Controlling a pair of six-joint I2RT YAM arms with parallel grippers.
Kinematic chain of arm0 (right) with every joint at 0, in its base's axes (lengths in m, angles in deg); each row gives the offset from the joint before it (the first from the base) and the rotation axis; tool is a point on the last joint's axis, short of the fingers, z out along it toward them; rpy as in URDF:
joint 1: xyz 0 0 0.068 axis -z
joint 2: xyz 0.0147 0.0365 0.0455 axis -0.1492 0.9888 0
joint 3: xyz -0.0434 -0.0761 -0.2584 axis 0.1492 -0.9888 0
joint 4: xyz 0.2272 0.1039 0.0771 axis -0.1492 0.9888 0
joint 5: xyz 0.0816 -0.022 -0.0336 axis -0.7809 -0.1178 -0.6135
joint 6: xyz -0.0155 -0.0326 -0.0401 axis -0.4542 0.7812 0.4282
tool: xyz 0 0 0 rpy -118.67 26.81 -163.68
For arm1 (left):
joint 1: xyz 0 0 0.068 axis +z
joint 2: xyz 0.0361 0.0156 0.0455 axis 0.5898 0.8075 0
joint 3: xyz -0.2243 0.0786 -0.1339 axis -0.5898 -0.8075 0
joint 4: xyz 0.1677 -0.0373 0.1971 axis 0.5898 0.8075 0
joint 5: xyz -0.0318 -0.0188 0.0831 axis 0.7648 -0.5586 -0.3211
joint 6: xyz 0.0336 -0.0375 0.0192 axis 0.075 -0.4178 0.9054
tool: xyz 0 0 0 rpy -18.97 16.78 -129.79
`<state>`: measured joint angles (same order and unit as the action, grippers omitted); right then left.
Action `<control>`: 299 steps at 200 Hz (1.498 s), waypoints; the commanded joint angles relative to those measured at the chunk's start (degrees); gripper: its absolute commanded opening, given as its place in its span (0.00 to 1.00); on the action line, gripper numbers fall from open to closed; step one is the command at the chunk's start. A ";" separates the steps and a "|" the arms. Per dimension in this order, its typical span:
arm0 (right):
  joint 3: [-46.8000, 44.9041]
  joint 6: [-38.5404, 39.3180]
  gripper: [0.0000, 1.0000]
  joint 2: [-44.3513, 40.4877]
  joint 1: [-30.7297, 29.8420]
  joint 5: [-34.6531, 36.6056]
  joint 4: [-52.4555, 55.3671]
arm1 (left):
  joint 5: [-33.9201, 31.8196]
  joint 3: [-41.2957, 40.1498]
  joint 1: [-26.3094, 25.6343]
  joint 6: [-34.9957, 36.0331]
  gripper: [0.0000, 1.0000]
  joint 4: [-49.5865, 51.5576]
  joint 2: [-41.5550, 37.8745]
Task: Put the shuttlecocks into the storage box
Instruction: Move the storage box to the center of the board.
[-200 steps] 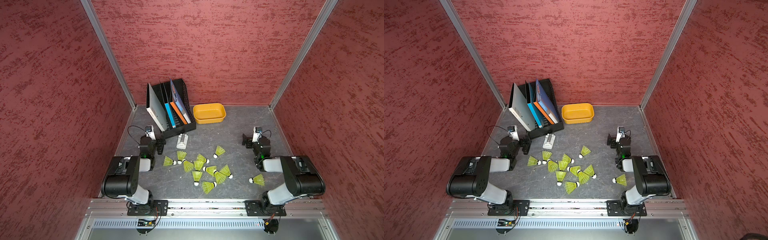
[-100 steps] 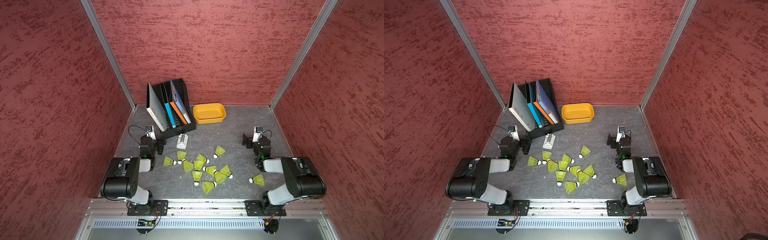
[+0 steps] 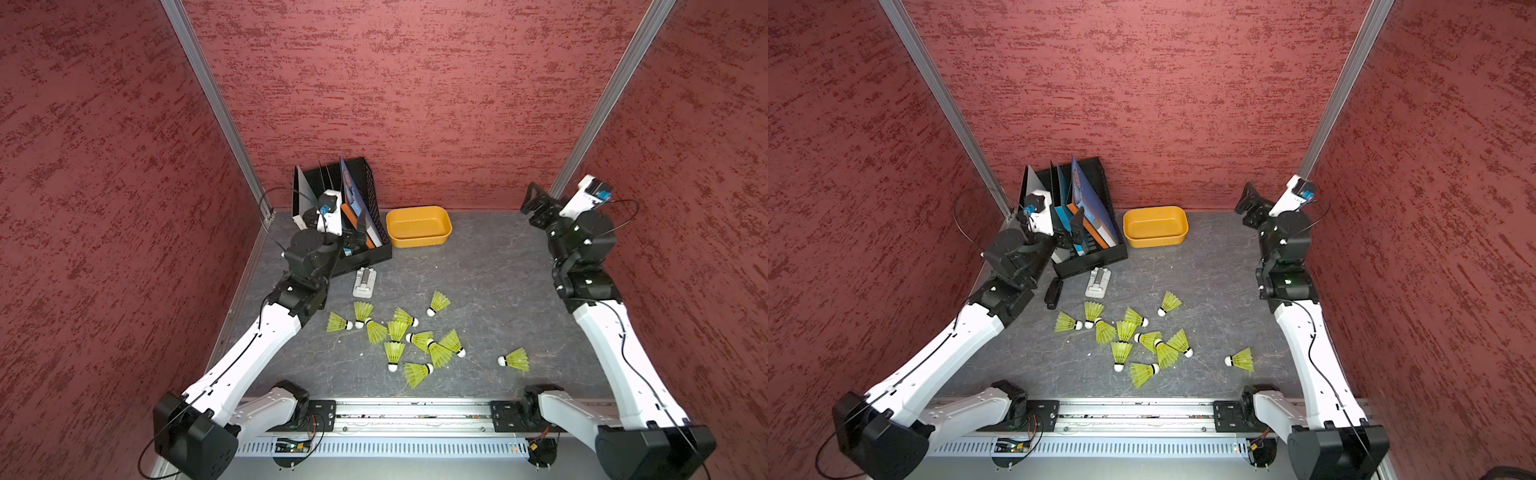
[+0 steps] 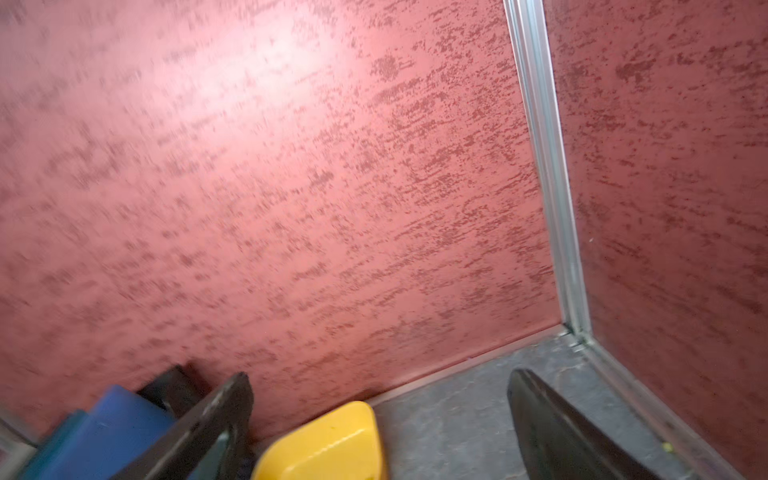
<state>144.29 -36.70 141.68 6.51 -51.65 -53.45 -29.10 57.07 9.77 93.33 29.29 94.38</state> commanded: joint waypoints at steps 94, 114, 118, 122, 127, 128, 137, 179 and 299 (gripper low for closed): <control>23.01 -0.26 0.96 25.51 -6.73 -5.81 42.83 | 15.11 20.28 -3.40 -27.31 1.00 35.94 21.18; 26.85 0.88 0.88 31.08 -7.43 -7.99 44.40 | 14.52 23.06 -4.58 -28.90 1.00 36.60 25.11; 27.67 1.01 0.87 32.20 -7.52 -8.57 44.50 | 14.39 23.52 -4.72 -29.16 1.00 36.66 25.87; 28.33 1.07 0.85 33.29 -7.65 -9.01 44.79 | 14.32 24.00 -4.82 -29.42 1.00 36.75 26.58; 29.22 1.02 0.84 34.75 -7.67 -9.63 45.10 | 14.26 24.53 -4.98 -29.79 1.00 36.78 27.52; 29.30 0.98 0.83 35.04 -7.68 -9.77 45.08 | 14.21 24.67 -4.99 -29.87 1.00 36.78 27.65; 30.88 0.94 0.80 37.25 -7.73 -10.86 45.31 | 14.47 25.68 -5.09 -30.51 1.00 36.76 29.23; 35.96 -0.16 0.75 46.08 -8.00 -14.81 44.48 | 14.54 30.98 -5.11 -33.34 1.00 35.68 35.30; 68.85 1.99 0.60 77.27 -8.47 -16.11 53.68 | 19.30 40.20 -2.28 -38.57 1.00 37.04 48.55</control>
<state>205.28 -35.74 214.58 -1.71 -67.86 -3.27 -11.27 97.22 7.74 56.11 66.25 141.66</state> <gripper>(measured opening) 0.611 0.997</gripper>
